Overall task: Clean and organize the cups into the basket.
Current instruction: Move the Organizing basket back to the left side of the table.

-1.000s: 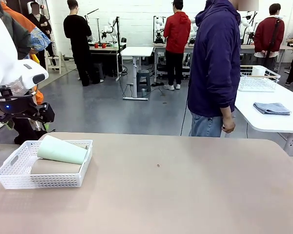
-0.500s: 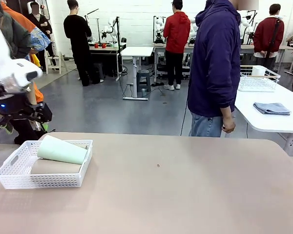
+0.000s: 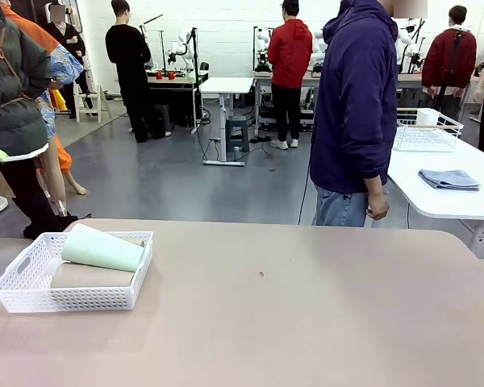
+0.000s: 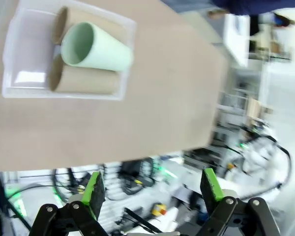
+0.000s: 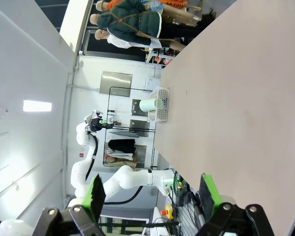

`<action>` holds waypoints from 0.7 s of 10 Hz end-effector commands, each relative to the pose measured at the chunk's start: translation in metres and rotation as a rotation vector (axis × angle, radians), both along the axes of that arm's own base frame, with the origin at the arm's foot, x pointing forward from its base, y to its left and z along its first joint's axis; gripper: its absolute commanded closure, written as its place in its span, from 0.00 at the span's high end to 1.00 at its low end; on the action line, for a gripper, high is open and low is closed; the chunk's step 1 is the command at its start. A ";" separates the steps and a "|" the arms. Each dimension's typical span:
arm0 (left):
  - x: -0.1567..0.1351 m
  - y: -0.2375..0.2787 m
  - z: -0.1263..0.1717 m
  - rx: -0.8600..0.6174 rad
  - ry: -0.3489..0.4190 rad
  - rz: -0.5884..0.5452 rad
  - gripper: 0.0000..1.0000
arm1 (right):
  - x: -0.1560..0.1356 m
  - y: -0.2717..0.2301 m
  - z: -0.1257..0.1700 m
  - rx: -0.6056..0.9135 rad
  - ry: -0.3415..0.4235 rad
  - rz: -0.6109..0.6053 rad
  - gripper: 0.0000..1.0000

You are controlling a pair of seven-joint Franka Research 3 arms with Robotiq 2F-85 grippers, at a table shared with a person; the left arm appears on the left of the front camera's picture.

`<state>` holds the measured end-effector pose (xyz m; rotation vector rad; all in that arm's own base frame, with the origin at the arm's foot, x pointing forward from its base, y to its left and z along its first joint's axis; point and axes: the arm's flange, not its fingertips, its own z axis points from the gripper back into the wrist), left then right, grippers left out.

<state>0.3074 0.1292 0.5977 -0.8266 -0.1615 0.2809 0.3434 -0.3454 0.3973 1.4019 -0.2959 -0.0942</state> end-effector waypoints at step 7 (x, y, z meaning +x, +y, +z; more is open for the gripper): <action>-0.030 0.180 -0.073 -0.485 -0.118 0.043 1.00 | -0.005 0.004 0.000 -0.003 -0.013 0.011 1.00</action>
